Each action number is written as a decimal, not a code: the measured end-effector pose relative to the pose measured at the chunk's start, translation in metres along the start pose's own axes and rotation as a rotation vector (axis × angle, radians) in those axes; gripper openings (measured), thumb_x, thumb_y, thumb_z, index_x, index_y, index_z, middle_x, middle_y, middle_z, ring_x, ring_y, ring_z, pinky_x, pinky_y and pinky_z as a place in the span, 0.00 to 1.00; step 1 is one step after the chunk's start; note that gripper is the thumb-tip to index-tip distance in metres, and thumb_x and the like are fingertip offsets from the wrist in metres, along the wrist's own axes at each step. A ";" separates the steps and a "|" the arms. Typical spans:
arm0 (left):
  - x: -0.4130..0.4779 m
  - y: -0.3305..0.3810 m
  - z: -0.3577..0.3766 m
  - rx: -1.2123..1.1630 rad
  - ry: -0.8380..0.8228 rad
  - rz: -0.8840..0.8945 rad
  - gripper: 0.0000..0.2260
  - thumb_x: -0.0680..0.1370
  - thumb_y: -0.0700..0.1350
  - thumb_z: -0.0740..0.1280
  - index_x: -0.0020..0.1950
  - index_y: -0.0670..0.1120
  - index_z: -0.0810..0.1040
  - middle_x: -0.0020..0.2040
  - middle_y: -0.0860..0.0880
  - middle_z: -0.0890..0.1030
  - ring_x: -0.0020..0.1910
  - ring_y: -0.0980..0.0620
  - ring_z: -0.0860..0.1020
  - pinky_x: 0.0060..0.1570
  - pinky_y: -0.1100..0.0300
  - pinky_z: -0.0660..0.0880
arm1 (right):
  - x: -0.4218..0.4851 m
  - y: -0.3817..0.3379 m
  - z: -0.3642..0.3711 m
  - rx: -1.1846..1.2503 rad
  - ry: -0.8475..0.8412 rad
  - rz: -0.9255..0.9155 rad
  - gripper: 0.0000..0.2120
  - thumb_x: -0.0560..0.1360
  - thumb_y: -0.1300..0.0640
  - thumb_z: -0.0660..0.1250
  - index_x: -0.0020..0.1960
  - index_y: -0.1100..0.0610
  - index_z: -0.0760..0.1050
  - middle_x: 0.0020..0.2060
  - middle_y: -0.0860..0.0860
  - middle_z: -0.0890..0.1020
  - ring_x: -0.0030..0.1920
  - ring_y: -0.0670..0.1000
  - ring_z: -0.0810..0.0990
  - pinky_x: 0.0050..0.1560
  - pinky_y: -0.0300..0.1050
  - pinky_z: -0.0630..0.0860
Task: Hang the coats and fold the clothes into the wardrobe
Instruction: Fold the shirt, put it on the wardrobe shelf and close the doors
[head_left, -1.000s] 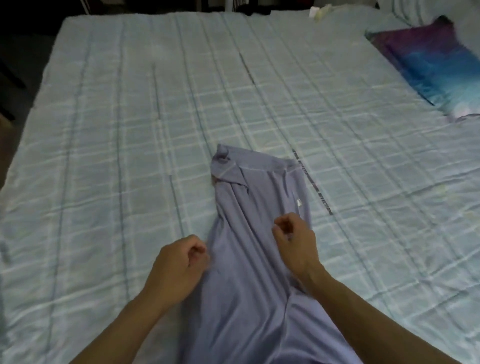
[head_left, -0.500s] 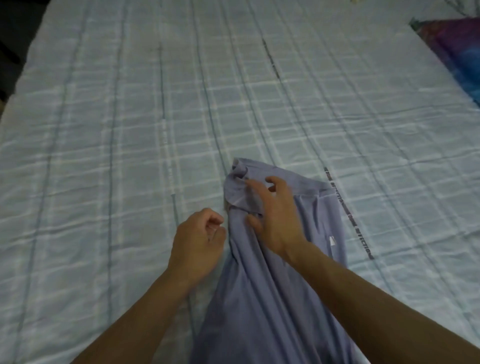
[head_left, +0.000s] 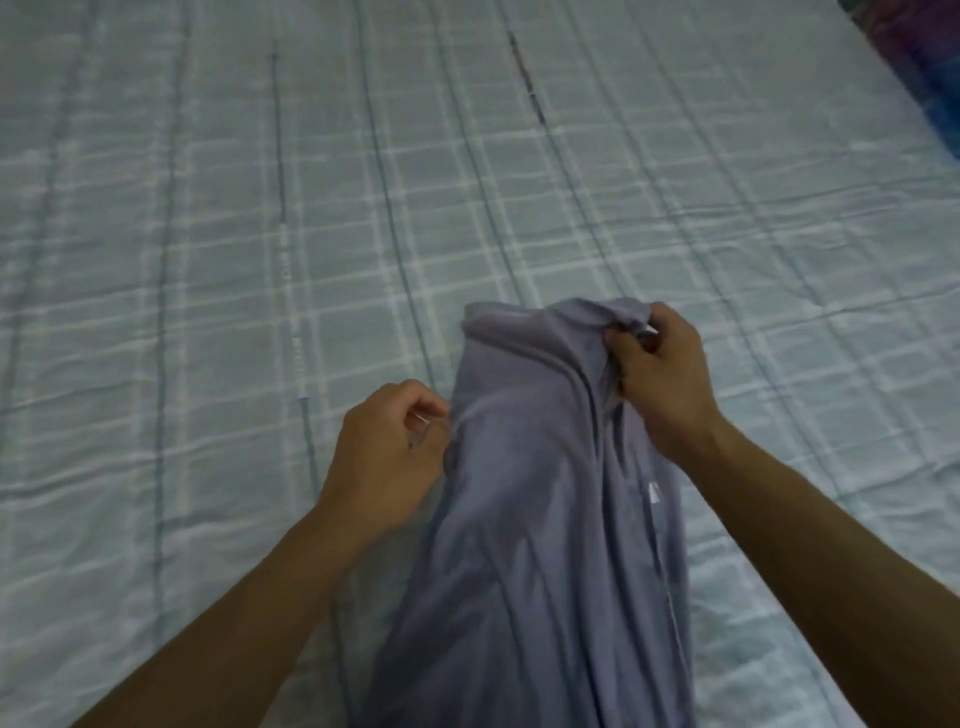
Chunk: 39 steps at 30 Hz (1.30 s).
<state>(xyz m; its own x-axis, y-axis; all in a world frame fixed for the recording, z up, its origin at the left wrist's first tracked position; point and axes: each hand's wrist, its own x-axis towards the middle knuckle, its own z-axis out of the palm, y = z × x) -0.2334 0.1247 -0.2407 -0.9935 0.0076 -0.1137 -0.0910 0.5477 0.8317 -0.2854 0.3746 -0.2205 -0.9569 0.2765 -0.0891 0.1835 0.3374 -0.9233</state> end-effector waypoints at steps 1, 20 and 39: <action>0.002 0.005 0.003 -0.002 -0.001 0.005 0.06 0.75 0.37 0.69 0.46 0.48 0.81 0.44 0.54 0.81 0.43 0.58 0.79 0.44 0.66 0.74 | 0.005 0.000 -0.014 0.003 0.045 0.001 0.08 0.77 0.62 0.65 0.43 0.49 0.75 0.34 0.45 0.78 0.33 0.43 0.76 0.38 0.46 0.72; 0.019 0.040 0.078 0.529 -0.219 0.341 0.16 0.77 0.47 0.67 0.65 0.48 0.75 0.62 0.46 0.75 0.59 0.44 0.70 0.56 0.49 0.72 | -0.023 0.078 -0.053 -0.217 0.026 0.266 0.50 0.63 0.57 0.81 0.75 0.48 0.54 0.54 0.45 0.70 0.44 0.45 0.75 0.32 0.27 0.70; 0.022 0.012 0.098 0.905 -0.325 0.580 0.26 0.81 0.56 0.59 0.77 0.47 0.65 0.78 0.43 0.62 0.77 0.42 0.60 0.73 0.41 0.58 | -0.072 0.077 -0.034 -0.831 -0.295 -0.468 0.27 0.78 0.47 0.62 0.74 0.58 0.67 0.74 0.61 0.65 0.75 0.60 0.61 0.74 0.55 0.60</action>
<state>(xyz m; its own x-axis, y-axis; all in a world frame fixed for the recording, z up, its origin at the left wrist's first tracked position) -0.2497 0.2135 -0.2862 -0.7920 0.6047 -0.0840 0.5945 0.7952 0.1188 -0.1945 0.4114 -0.2725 -0.9702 -0.2414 0.0232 -0.2344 0.9091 -0.3444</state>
